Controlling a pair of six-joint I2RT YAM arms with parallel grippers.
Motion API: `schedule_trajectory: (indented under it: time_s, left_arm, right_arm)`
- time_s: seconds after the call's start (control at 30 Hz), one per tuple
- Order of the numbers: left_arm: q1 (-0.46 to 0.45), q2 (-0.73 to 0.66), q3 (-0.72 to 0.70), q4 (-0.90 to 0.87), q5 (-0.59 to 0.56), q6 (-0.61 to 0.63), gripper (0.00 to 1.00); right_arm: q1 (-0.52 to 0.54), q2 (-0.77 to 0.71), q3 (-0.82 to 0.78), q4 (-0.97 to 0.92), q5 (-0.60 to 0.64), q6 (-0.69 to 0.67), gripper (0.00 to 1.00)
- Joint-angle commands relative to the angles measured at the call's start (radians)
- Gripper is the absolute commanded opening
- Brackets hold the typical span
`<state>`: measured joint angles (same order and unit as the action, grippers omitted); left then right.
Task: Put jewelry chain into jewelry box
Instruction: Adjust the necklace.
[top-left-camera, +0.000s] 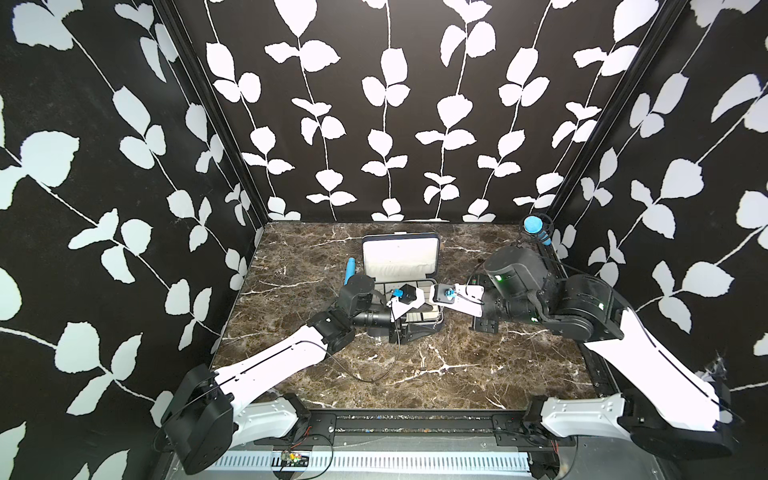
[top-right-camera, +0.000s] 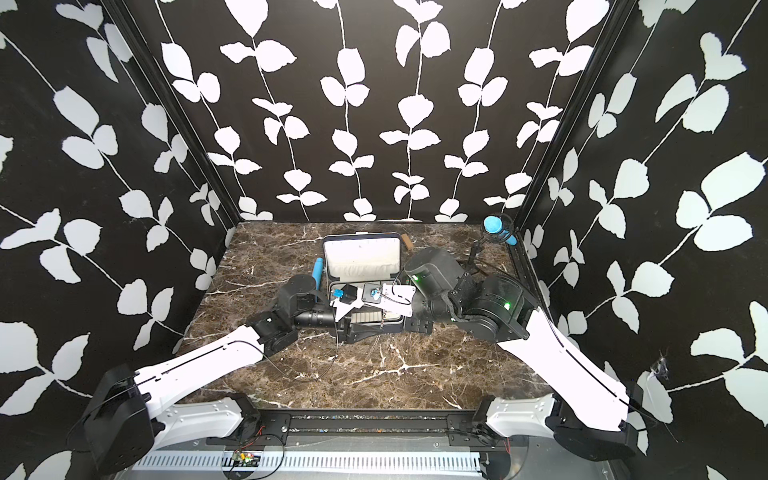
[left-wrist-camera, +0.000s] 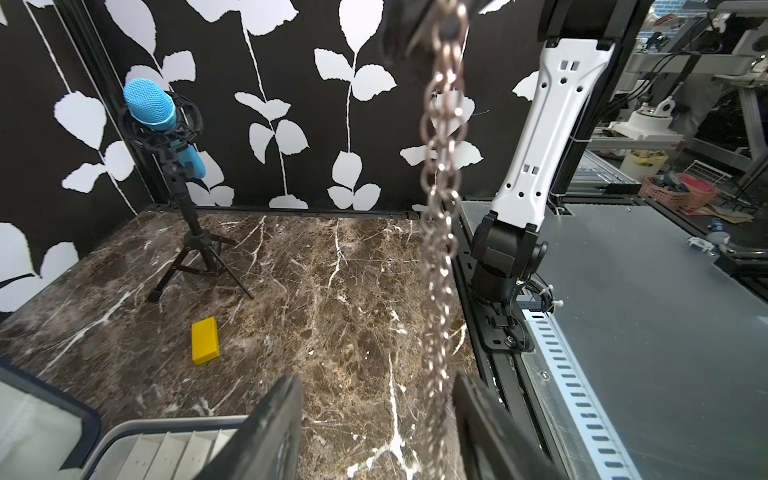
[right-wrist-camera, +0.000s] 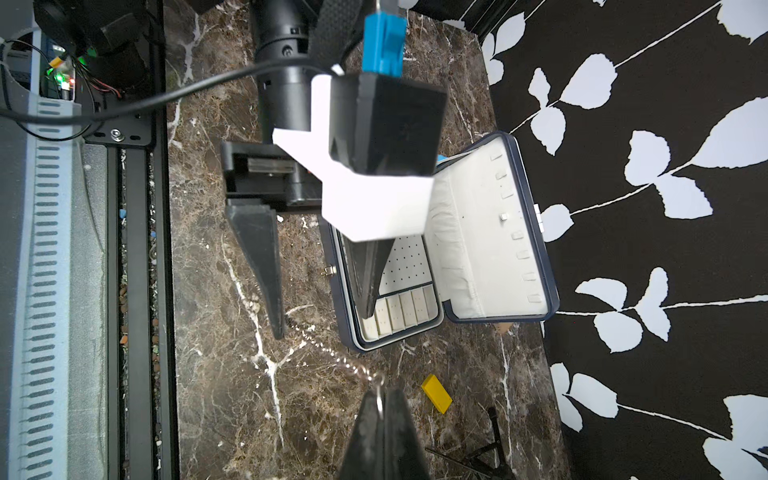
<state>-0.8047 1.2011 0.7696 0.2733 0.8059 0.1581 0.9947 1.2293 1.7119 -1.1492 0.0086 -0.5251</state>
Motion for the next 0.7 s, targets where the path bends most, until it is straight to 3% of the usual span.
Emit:
schedule_trajectory:
  time_s: [0.0,0.23,0.57,0.67]
  left_arm:
    - [-0.007,0.017,0.026,0.068,0.039,-0.008,0.60]
    - [-0.016,0.082,0.048,0.100,0.088,-0.043,0.50]
    - [-0.031,0.115,0.054,0.133,0.073,-0.054,0.54]
    - [-0.033,0.114,0.051,0.132,0.089,-0.058,0.43]
  right_arm:
    - [-0.004,-0.025,-0.005,0.031,-0.010,0.002,0.00]
    - [-0.003,-0.037,-0.024,0.044,-0.006,-0.006,0.00]
    - [-0.003,-0.044,-0.030,0.049,-0.004,-0.006,0.00]
    - [-0.003,-0.043,-0.028,0.050,-0.006,-0.005,0.00]
